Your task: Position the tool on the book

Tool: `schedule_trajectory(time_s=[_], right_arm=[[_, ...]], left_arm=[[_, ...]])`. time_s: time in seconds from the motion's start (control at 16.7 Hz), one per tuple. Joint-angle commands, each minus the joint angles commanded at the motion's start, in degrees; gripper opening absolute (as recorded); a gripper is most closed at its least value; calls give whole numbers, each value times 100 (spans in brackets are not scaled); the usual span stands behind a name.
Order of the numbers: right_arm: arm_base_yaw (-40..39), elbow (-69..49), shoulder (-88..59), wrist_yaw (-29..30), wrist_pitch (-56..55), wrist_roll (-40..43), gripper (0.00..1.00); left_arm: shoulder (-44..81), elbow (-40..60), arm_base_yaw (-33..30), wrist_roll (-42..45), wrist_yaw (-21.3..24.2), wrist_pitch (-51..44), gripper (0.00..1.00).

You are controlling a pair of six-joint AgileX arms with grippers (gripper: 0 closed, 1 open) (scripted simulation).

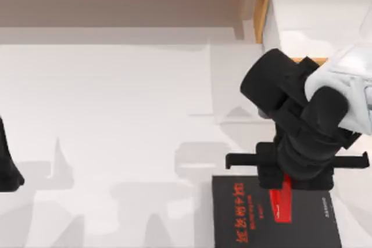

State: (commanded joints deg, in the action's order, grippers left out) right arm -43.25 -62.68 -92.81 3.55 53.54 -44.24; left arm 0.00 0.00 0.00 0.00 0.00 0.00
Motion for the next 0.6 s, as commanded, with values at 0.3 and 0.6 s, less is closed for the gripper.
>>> schedule_trajectory(time_s=[0.3, 0.6], right_arm=[[-84, 125, -15, -20, 1, -75, 0], [-60, 237, -104, -20, -207, -73, 0]], left_arm=[[0, 0, 0, 0, 0, 0, 100], [0, 0, 0, 0, 0, 0, 100]])
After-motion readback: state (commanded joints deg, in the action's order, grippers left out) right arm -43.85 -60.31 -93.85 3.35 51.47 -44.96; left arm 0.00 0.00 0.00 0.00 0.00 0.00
